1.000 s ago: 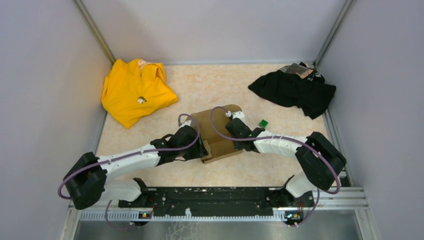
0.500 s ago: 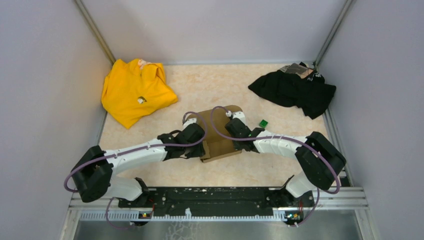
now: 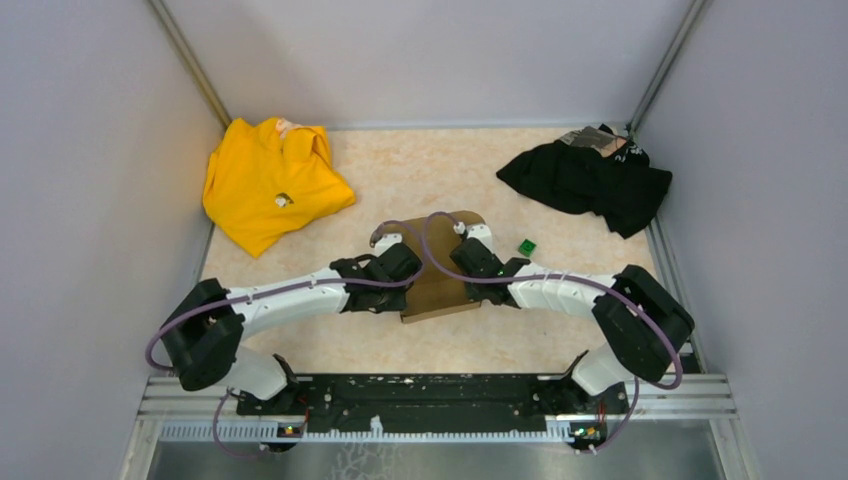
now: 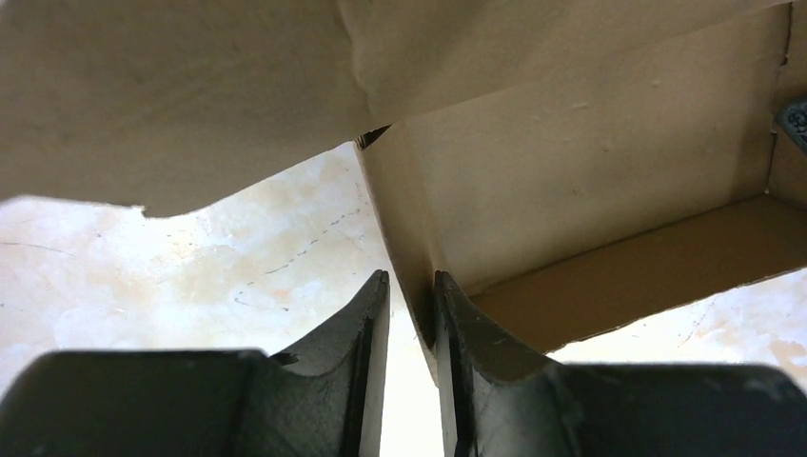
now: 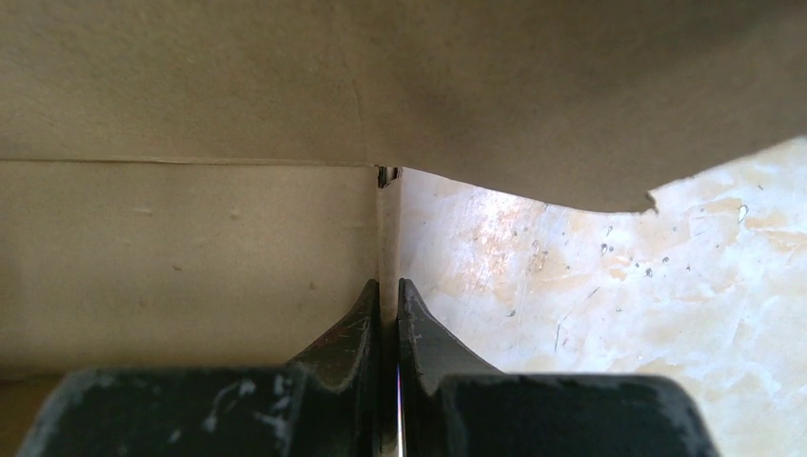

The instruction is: Fold the paper box

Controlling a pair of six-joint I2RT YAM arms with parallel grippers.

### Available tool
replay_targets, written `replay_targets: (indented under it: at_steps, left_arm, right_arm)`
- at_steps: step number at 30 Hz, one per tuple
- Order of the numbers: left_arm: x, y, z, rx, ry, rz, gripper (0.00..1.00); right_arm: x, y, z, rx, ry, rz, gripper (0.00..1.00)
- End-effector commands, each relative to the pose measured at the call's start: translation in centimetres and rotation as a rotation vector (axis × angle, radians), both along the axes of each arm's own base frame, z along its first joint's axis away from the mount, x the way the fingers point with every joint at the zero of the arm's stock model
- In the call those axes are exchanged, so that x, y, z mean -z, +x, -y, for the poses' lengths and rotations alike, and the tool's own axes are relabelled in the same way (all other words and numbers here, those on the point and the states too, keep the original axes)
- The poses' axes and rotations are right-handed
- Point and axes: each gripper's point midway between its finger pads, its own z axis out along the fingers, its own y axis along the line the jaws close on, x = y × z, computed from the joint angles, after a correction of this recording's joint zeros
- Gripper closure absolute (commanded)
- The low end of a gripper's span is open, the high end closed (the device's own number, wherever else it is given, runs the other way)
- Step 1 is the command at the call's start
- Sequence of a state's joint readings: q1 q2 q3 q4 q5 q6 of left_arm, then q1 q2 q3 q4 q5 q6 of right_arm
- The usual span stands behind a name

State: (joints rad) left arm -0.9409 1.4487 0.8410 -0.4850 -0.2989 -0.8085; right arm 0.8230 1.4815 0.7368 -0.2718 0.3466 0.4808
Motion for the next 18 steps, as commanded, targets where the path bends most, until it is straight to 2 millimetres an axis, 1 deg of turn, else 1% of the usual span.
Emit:
replay_targets:
  at_steps: [1,4,7,12,15,17,18]
  left_arm:
    - [0.7,0.0,-2.8,-0.007,0.166,0.005,0.70]
    - [0.9,0.1,-3.2,-0.006,0.202,0.001,0.71]
    - [0.9,0.2,-3.5,-0.004,0.231,0.002,0.76]
    - [0.9,0.6,-4.0,-0.004,0.298,0.004,0.81]
    - [0.9,0.8,-4.2,-0.004,0.329,0.004,0.91]
    - [1.1,0.9,-4.3,-0.003,0.351,0.000,1.00]
    - [1.2,1.0,-4.4,-0.002,0.364,-0.002,1.00]
  right_arm:
    - [0.2,-1.0,0.8,0.002,-0.016,-0.002,0.99]
    - [0.1,-1.2,0.8,0.004,0.002,-0.003,0.99]
    - [-0.1,-1.4,0.8,0.003,0.012,-0.003,0.98]
    - [-0.5,-1.5,0.8,0.002,0.031,0.011,0.95]
    - [-0.7,-1.6,0.8,0.000,0.042,0.016,0.92]
    - [-0.9,-1.6,0.8,-0.003,0.049,0.022,0.87]
    - [-1.1,-1.5,0.7,-0.007,0.054,0.028,0.85]
